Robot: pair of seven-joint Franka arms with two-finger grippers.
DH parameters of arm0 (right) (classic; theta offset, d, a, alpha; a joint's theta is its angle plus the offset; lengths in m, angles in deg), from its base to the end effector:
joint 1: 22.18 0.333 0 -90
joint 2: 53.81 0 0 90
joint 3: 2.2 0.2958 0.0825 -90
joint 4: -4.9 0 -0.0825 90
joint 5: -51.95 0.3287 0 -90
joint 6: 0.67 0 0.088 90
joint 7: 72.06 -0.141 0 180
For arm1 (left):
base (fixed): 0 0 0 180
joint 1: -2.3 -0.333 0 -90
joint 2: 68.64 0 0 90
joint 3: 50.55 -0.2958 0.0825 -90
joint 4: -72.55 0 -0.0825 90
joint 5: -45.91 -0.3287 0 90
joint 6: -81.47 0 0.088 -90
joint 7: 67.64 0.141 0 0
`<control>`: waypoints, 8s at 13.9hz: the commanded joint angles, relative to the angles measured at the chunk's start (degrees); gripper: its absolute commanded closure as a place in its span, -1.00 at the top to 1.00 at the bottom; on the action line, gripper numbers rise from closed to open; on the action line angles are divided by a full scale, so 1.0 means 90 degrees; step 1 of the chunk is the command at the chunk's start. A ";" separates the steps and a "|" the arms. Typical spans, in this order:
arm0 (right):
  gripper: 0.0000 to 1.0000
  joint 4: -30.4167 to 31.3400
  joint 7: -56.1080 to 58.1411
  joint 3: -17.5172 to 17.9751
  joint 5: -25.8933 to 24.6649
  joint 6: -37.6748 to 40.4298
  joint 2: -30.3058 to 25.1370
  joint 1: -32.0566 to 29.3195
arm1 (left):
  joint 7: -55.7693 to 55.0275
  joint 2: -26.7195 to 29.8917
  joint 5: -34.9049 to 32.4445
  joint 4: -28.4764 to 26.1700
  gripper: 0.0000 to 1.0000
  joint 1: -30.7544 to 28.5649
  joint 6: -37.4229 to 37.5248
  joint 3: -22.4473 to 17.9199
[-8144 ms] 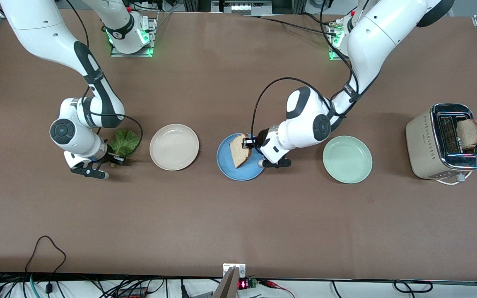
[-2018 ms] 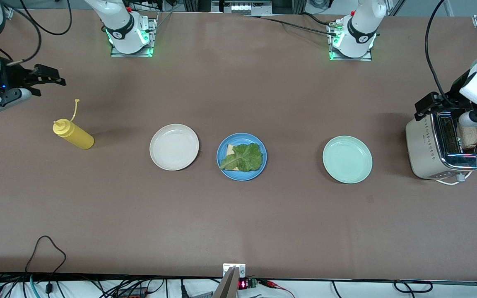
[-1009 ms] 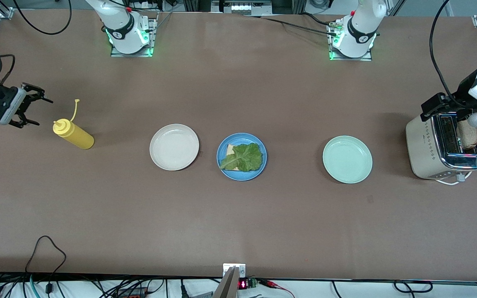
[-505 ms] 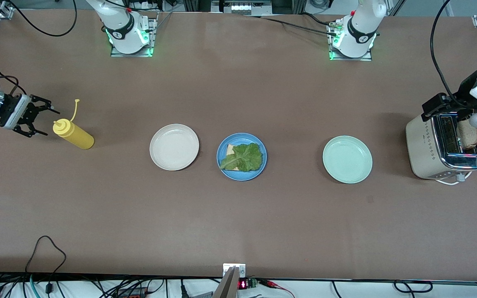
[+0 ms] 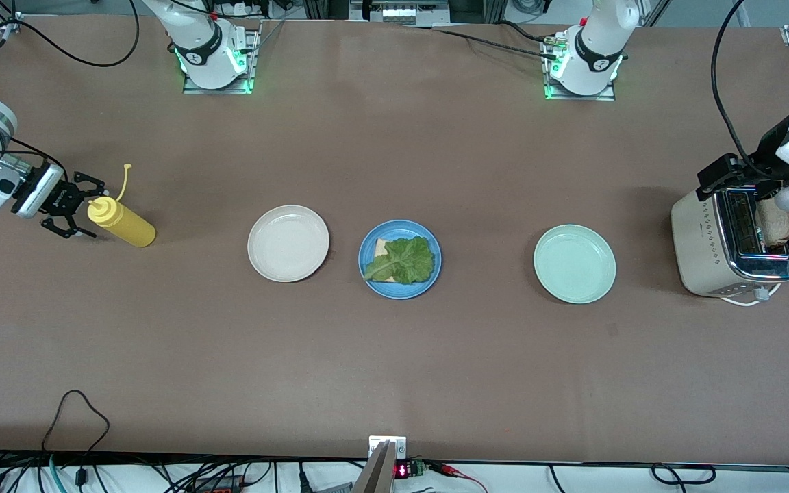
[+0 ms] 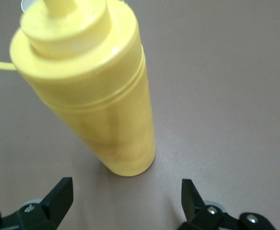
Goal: Make sandwich in blue plate with both arms
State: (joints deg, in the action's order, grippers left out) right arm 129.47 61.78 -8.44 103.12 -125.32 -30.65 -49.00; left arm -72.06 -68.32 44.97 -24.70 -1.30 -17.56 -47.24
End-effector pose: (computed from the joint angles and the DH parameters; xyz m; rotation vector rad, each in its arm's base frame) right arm 0.4324 -0.2225 0.1865 -2.2532 -1.3617 -0.7191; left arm 0.5102 0.0046 0.5338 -3.1233 -0.1249 -0.0582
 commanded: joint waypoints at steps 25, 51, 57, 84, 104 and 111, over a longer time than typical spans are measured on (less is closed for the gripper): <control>-1.00 -0.0131 -0.4220 0.2020 -0.1150 -0.1687 -0.1126 0.1378 | 0.0179 0.0072 0.0094 0.0053 1.00 -0.0029 0.0495 0.0042; -1.00 -0.2279 -1.3221 0.1689 -0.8332 -0.0808 0.0699 0.6272 | 0.0130 0.0052 0.0074 0.0063 1.00 -0.0029 0.0456 0.0169; -1.00 -0.1656 -1.2628 0.2136 -0.8263 -0.0789 -0.0314 0.4870 | 0.0130 0.0052 0.0016 0.0082 1.00 -0.0020 0.0447 0.0179; -1.00 -0.1107 -0.0906 0.2734 -0.2335 0.0393 0.0785 -0.1785 | 0.0130 0.0062 0.0035 0.0092 1.00 -0.0078 0.0437 0.0306; 1.00 -0.1361 -0.1033 0.2715 -0.2179 0.0393 0.1206 -0.2078 | 0.0140 0.0062 0.0065 0.0092 1.00 -0.0088 0.0466 0.0306; 1.00 -0.1430 -0.1004 0.2695 -0.2267 0.0403 0.1157 -0.2322 | 0.0140 0.0072 0.0074 0.0102 1.00 -0.0039 0.0476 0.0316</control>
State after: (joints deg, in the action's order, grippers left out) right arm 117.04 52.54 14.98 82.63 -122.11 -20.16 -68.40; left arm -70.70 -68.23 44.97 -24.29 -1.56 -14.10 -44.52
